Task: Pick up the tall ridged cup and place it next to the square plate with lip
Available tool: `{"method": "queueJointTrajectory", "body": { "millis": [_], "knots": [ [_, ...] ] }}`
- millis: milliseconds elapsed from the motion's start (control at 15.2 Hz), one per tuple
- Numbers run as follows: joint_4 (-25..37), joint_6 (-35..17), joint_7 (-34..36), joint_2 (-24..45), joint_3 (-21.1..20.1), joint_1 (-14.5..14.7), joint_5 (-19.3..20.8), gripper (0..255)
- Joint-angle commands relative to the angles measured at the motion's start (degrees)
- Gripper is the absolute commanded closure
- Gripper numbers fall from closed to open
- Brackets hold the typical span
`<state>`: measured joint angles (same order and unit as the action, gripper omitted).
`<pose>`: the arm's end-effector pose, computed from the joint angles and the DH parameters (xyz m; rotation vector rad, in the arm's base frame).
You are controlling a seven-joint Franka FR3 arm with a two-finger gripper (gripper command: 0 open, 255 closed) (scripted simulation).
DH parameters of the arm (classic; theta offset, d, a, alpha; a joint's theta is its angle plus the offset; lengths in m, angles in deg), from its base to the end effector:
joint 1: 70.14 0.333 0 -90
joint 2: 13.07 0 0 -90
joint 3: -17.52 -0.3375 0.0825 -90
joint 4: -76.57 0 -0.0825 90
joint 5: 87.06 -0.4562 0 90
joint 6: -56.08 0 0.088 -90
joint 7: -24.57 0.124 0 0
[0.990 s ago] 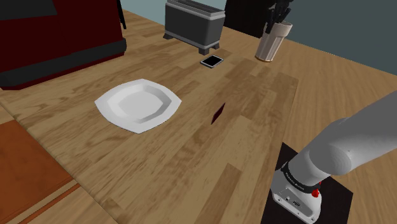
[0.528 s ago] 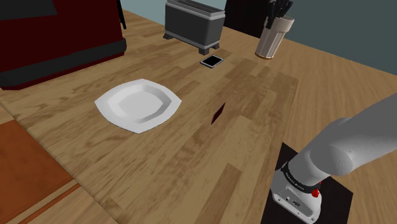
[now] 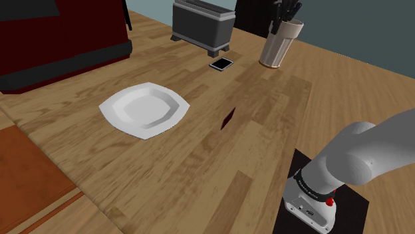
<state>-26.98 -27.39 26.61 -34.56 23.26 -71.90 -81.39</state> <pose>0.4781 -0.0864 0.6993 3.0675 -0.2650 0.0307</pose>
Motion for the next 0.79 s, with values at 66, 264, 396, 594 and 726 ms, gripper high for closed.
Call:
{"method": "queueJointTrajectory", "body": {
  "millis": [66, 264, 396, 594, 726],
  "knots": [
    [-2.35, 0.57, 4.34, -2.61, -3.09, 1.24, -0.89, 255],
    [-3.73, 1.18, 8.51, -4.30, -6.17, 2.47, -2.10, 255],
    [-4.32, 1.56, 11.31, -5.12, -8.25, 3.28, -3.01, 255],
    [-4.75, 2.10, 15.54, -5.90, -11.40, 4.52, -4.47, 255],
    [-4.72, 2.43, 18.38, -6.12, -13.55, 5.32, -5.47, 255]
  ]
}}
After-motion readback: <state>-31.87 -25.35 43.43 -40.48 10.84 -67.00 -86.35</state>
